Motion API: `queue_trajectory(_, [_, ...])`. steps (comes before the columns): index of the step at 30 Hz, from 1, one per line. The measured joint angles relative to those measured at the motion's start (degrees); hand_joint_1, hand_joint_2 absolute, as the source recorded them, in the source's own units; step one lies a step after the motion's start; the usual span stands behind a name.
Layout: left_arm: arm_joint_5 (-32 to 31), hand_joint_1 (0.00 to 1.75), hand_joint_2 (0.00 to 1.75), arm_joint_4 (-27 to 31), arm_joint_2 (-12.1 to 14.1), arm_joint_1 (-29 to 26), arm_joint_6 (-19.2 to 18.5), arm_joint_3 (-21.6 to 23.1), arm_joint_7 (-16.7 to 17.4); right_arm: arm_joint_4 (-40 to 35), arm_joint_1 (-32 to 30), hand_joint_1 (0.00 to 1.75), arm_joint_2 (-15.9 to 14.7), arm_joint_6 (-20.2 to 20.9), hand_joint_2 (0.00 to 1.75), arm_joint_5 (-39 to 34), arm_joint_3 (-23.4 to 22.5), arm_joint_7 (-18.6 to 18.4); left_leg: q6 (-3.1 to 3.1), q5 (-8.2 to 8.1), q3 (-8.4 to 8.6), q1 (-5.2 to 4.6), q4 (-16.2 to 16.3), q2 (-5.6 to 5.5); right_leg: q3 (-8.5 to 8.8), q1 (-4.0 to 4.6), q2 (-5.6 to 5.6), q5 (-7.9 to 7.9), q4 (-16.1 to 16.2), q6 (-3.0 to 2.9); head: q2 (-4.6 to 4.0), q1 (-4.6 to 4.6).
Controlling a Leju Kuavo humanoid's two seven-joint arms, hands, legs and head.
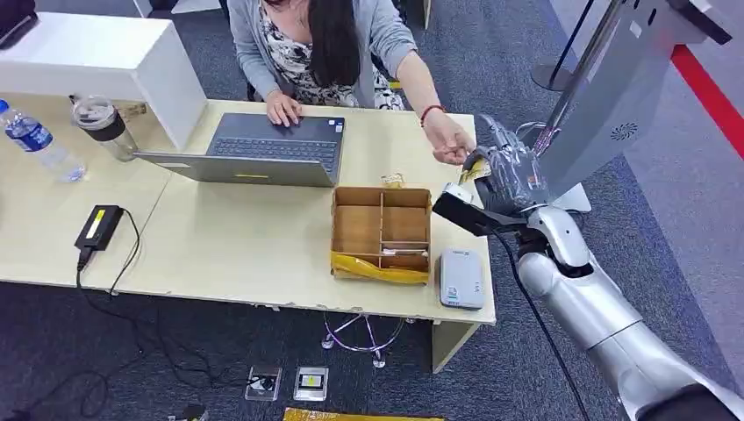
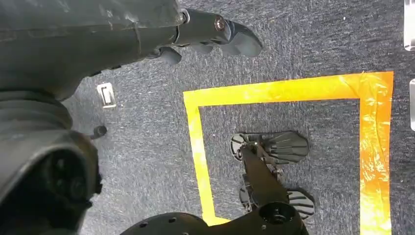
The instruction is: Pass the card to the sensor for recognition and then transmit it.
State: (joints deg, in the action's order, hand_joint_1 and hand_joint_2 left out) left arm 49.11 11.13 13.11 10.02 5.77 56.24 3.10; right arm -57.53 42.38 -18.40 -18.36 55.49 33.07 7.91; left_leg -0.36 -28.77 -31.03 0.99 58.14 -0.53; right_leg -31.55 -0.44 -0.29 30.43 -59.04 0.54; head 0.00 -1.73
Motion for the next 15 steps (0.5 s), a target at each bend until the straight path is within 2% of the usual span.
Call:
queue_trajectory(4, [0.1,0.0,0.0,0.0,0.0,0.0,0.0,0.0,0.0,0.0,-0.1,1.75,-0.1,0.1,1.75,0.3,-0.1,-0.3,0.0,0.0,0.02,0.0,0.0,0.0,-0.02,0.0,0.0,0.0,0.0,0.0,0.0,0.02])
queue_trajectory(9, [1.2,0.0,0.0,0.0,0.0,-0.1,0.5,0.0,-0.1,0.0,-1.4,1.75,-1.7,0.7,1.75,4.5,-0.2,-0.5,0.0,0.0,0.0,0.0,0.0,0.01,-0.02,0.0,0.01,0.0,0.0,0.0,0.0,0.0])
queue_trajectory(15, [1.5,0.0,0.0,0.0,0.2,-0.5,0.3,0.0,-0.6,0.0,-4.2,1.75,-3.8,2.6,1.75,1.7,-0.5,-0.2,0.0,-0.01,0.0,0.0,0.0,0.01,-0.02,0.0,-0.01,0.0,0.0,0.0,0.0,0.0])
